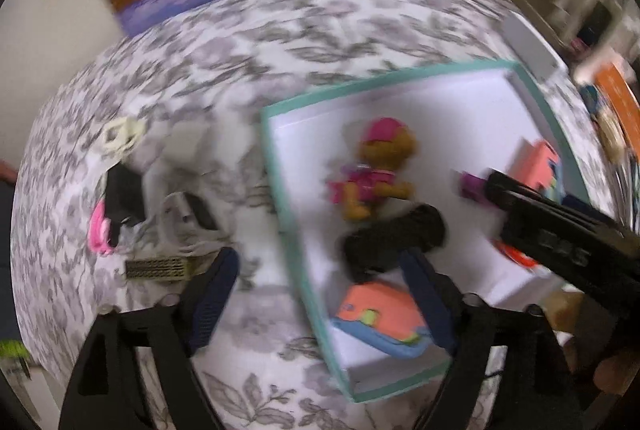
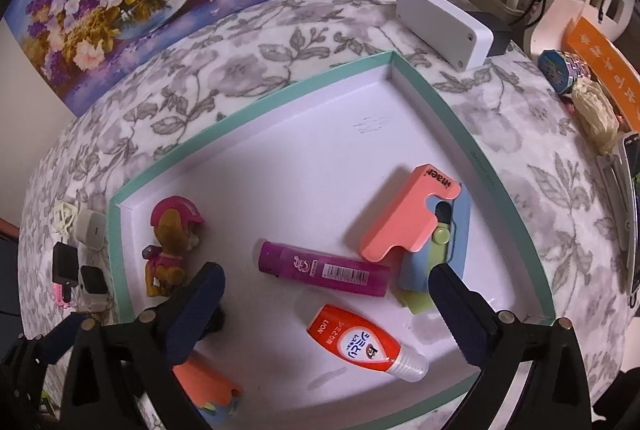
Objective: Organize rigid objects
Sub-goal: 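Open both tools to release the lighter and car, then return to the pile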
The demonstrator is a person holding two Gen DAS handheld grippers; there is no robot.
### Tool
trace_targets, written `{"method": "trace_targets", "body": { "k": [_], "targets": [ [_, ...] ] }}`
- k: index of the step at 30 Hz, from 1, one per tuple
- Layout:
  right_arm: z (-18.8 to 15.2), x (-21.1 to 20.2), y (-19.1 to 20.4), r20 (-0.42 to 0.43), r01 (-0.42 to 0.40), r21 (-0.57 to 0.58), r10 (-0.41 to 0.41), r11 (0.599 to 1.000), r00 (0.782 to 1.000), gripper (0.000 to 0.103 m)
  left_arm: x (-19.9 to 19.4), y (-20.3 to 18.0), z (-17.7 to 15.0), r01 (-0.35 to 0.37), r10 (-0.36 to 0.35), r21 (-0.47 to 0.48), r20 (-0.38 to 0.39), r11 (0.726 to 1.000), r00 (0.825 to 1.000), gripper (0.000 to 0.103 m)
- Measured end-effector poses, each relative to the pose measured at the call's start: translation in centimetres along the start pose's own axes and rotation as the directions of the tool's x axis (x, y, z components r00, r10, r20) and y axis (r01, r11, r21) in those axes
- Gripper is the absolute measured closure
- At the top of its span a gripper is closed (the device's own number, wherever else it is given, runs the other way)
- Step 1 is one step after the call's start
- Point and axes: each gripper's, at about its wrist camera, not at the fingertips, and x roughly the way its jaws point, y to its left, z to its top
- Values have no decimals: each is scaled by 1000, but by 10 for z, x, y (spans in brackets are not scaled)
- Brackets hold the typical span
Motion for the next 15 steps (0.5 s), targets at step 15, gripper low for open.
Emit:
{"method": "trace_targets", "body": {
  "k": [15],
  "targets": [
    [0,-9,8,28,-3,17,3,1000,1000,0,-3,165,-6,-127,144,-455,4,882,990,9]
  ]
}}
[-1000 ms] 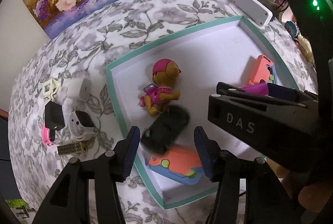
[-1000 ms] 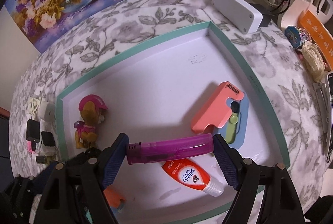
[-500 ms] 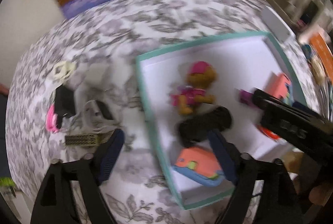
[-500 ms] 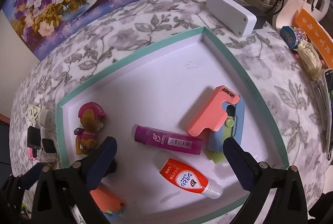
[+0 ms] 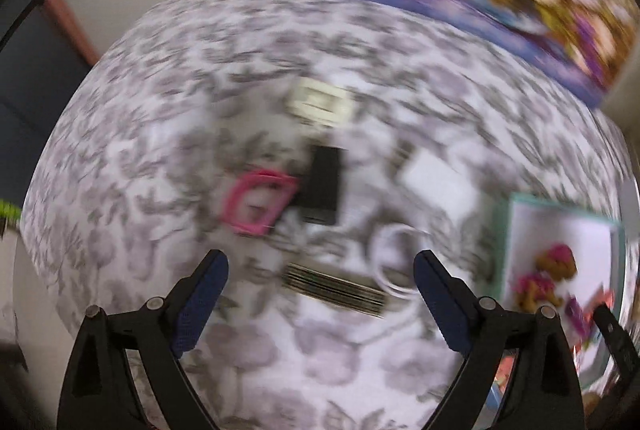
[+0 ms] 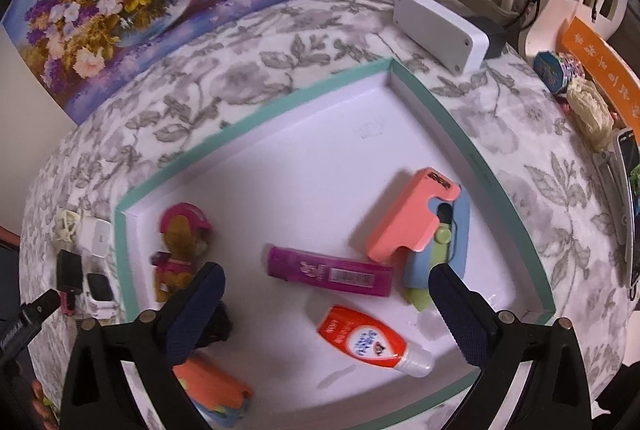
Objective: Organize rigid objects
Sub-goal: 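Open both tools to release the lighter and car, then return to the pile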
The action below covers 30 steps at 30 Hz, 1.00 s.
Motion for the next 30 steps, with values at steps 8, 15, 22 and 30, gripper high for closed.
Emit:
{"method": "trace_targets", "body": {
  "k": [8,15,22,30],
  "targets": [
    [-5,-19,45,43,-60,-56,63,997,997,0,-6,59,15,-16,19,-96,28,995,999,9],
    [-18,-31,111,58,-118,-173,129,978,990,0,-6,107,23,-34,40,-160,36,987,999,9],
    [-38,-20,170,19,-135,-289,146,948,989,0,10,130,25,-37,37,-192,-2,981,999,9],
    [-56,7,215,-46,-136,-375,128,917,991,0,35,113,28,3,-9,-149,-45,989,999,9]
  ]
}}
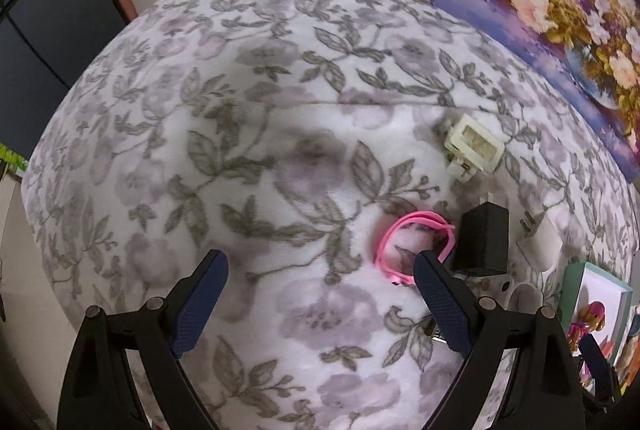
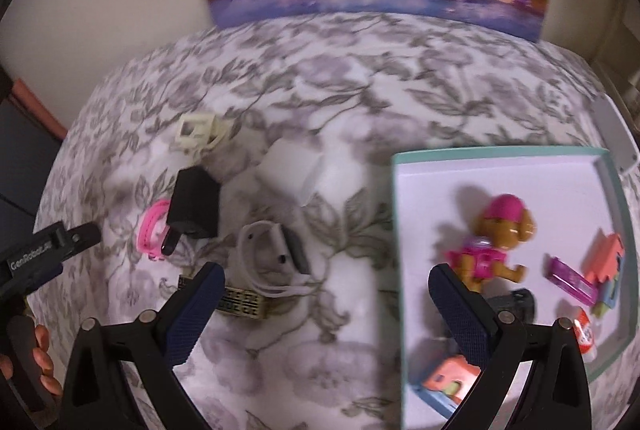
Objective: Organize rigid objects
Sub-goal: 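Open both tools to release the lighter and car, then return to the pile, then grasp the pink watch band with the left tool while the right tool grasps the white smartwatch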
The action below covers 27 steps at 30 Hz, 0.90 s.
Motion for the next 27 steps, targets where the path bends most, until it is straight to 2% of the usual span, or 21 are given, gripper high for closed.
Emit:
{"method": "trace_targets", "body": {
  "k": [4,11,19,24,27],
  "targets": [
    [1,12,17,-17,-5,-49,4,999,1000,0,15,-19,-1,38,-36,58,-24,998,999,9],
    [2,40,30,-65,0,-85,-5,996,998,0,42,-47,-4,59,-46,167,-80,984,996,9],
    [2,62,34,-94,10,-102,-19,995,995,3,57,-50,-2,53,-39,179,-82,982,996,9],
    [3,70,35,-96,35,-116,-46,993,994,9,62,-47,-1,69,-55,173,-82,982,995,10],
    [5,73,39,-88,54,-133,-66,990,994,14,63,-46,-1,84,-70,181,-82,980,994,20]
  ]
}}
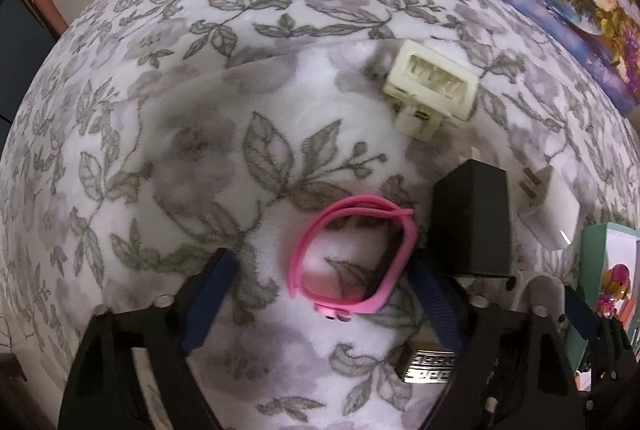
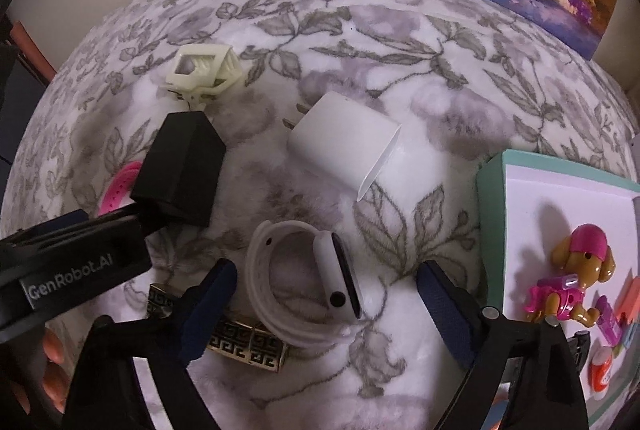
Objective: Organize rigid objects
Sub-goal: 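Grasp the pink watch band with the left tool while the right tool grasps the white smartwatch, then carry the band and smartwatch into the tray and open both tools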
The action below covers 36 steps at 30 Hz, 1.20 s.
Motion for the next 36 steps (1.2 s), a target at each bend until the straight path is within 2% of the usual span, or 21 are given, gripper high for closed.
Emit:
{"method": "trace_targets", "body": {
  "k": [2,6,8,10,17,24,30,36],
  "targets": [
    [0,-1,1,5,18,-13,-18,1000,1000,20,-2,-4,-1,3,-3,13,4,1000,1000,26],
    [-1,-3,3,14,18,-12,-18,1000,1000,32,-6,-16,0,28,-28,31,7,999,1000,44],
    [-2,-7,-2,18,22,-13,-22,1000,1000,47,-9,-17,-1,17,-17,30,8,999,1000,44],
    [-1,-10,-5,18,22,-14,-22,1000,1000,52,-9,-16,-1,22,-22,21,7,1000,1000,45],
    [-3,-19,-22,13,-9,35,9,999,1000,52,-27,3,4,9,-8,-16,44,1000,999,48],
    [4,-57,-52,87,-57,104,48,993,995,52,-80,1,6,13,-9,-25,160,1000,987,48],
    [4,-74,-88,116,-52,194,29,980,993,52,-107,-27,2,32,-35,18,210,999,977,48],
    [-3,-86,-140,137,-41,297,0,954,991,52,-109,-78,-10,67,-87,104,198,992,976,48]
  ]
}}
